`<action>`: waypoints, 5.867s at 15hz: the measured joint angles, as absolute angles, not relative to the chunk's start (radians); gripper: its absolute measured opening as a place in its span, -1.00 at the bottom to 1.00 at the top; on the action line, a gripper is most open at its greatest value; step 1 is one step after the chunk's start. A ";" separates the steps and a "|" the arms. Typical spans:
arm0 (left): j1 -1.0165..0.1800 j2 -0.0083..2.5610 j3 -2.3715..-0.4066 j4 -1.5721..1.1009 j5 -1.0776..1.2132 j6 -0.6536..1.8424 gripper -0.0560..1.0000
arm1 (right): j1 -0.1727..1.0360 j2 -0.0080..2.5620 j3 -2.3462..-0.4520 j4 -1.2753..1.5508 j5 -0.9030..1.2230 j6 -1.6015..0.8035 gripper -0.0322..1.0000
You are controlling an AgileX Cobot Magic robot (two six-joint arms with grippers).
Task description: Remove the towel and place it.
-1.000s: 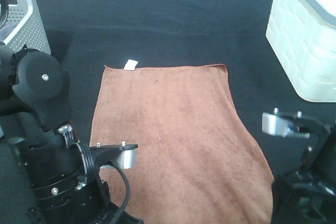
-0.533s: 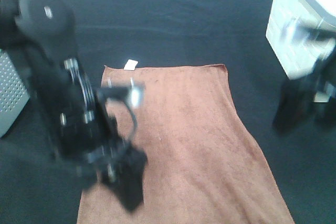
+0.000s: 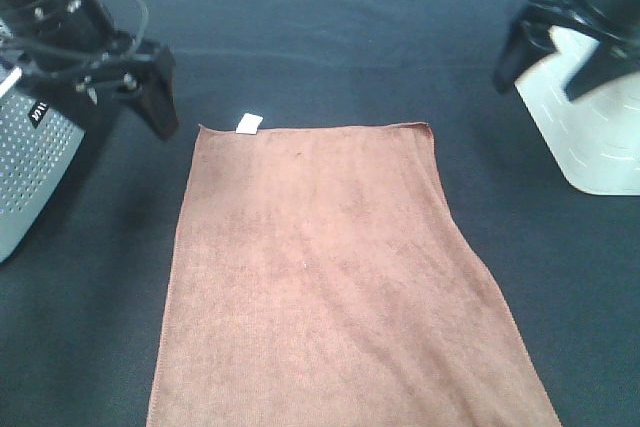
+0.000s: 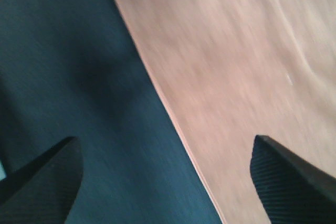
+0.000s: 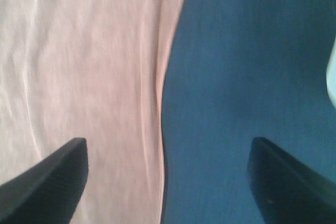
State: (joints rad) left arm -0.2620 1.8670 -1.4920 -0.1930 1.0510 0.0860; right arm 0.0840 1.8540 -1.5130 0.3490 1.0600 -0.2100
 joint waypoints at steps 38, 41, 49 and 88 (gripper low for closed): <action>-0.271 2.517 -2.058 -0.344 0.927 0.138 0.38 | 0.222 2.519 -2.040 0.340 0.898 -0.231 0.38; -0.271 2.519 -2.058 -0.296 0.927 0.138 0.05 | 0.223 2.522 -2.040 0.284 0.886 -0.222 -0.02; -0.271 2.520 -2.058 -0.205 0.931 0.180 -0.89 | 0.224 2.525 -2.040 0.274 0.875 -0.210 -0.92; -0.277 2.665 -2.209 -0.146 0.121 0.214 -0.89 | 0.216 2.667 -2.267 0.148 0.259 -0.207 -0.92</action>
State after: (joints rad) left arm -0.2770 2.6650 -2.2090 -0.1460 0.1210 0.2140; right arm 0.2160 2.6670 -2.2670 0.1480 0.2590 -0.2070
